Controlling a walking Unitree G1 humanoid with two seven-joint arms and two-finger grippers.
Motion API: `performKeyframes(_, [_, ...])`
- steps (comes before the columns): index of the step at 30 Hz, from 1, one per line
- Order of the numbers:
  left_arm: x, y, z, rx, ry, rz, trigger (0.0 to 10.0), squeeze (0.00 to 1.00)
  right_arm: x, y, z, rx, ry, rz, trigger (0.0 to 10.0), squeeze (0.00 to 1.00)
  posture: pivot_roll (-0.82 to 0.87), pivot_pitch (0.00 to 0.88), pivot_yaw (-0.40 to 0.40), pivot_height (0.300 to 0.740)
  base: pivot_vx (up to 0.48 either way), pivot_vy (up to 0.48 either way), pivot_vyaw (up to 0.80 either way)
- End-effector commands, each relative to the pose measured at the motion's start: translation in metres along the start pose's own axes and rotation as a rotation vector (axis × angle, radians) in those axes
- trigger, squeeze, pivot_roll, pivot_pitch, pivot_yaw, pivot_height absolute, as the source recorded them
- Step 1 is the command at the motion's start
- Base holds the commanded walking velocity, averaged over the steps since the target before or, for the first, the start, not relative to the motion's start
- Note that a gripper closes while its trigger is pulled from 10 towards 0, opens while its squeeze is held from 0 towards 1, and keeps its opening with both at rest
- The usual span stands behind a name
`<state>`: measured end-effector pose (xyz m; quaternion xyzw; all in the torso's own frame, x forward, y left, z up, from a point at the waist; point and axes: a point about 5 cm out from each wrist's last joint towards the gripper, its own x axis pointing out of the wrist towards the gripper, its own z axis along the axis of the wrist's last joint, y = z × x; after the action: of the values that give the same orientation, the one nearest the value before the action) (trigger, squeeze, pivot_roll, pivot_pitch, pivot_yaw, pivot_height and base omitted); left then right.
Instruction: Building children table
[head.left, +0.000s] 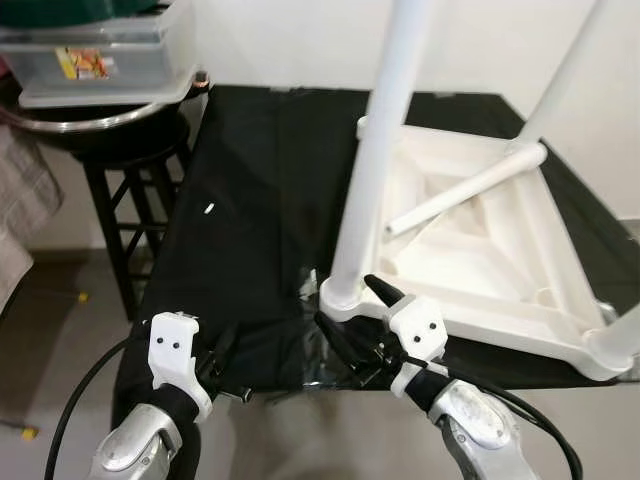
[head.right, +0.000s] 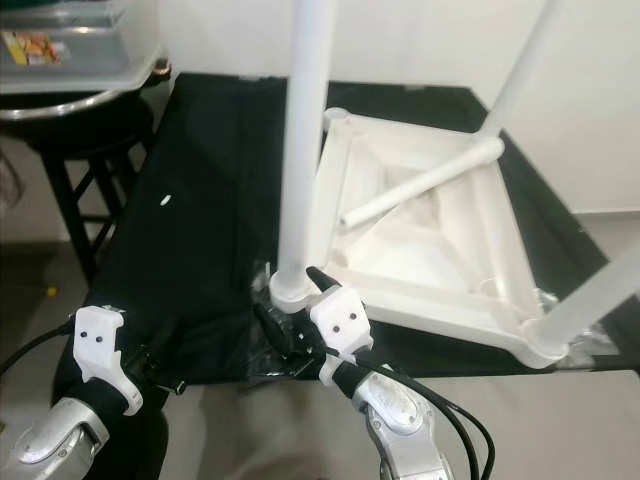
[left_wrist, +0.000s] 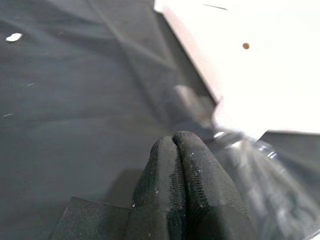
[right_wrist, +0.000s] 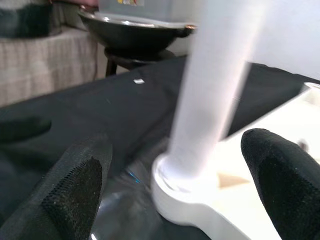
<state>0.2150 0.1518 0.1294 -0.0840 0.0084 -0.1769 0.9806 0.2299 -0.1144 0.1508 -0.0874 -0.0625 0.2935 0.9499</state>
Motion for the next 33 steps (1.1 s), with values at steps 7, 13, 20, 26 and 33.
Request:
performKeyframes(7, [0.003,0.004,-0.007,0.020,0.011,0.031,10.0,0.00,0.003,0.000,-0.006,0.019,0.003,0.033,10.0,0.00,-0.03,0.077,-0.041,0.740,0.000,-0.459,0.00])
performKeyframes(13, [-0.002,0.010,-0.008,0.043,0.013,0.123,10.0,0.00,0.005,-0.001,-0.010,0.008,0.040,0.060,10.0,0.00,-0.04,0.071,-0.047,0.740,0.000,-0.470,0.00])
performKeyframes(20, [-0.006,0.016,-0.008,0.059,0.002,0.226,10.0,0.00,-0.005,-0.003,-0.017,0.022,0.104,0.070,10.0,0.00,-0.04,0.071,-0.051,0.740,0.000,-0.471,0.00])
performKeyframes(26, [-0.007,0.019,-0.009,0.071,0.011,0.269,10.0,0.00,-0.007,-0.003,-0.019,0.055,0.111,0.085,10.0,0.00,-0.05,0.071,-0.049,0.740,0.000,-0.476,0.00])
performKeyframes(33, [-0.005,0.019,-0.011,0.078,0.029,0.274,10.0,0.00,-0.008,0.003,-0.018,0.062,0.108,0.156,10.0,0.00,-0.05,0.071,-0.045,0.740,0.000,-0.480,0.00])
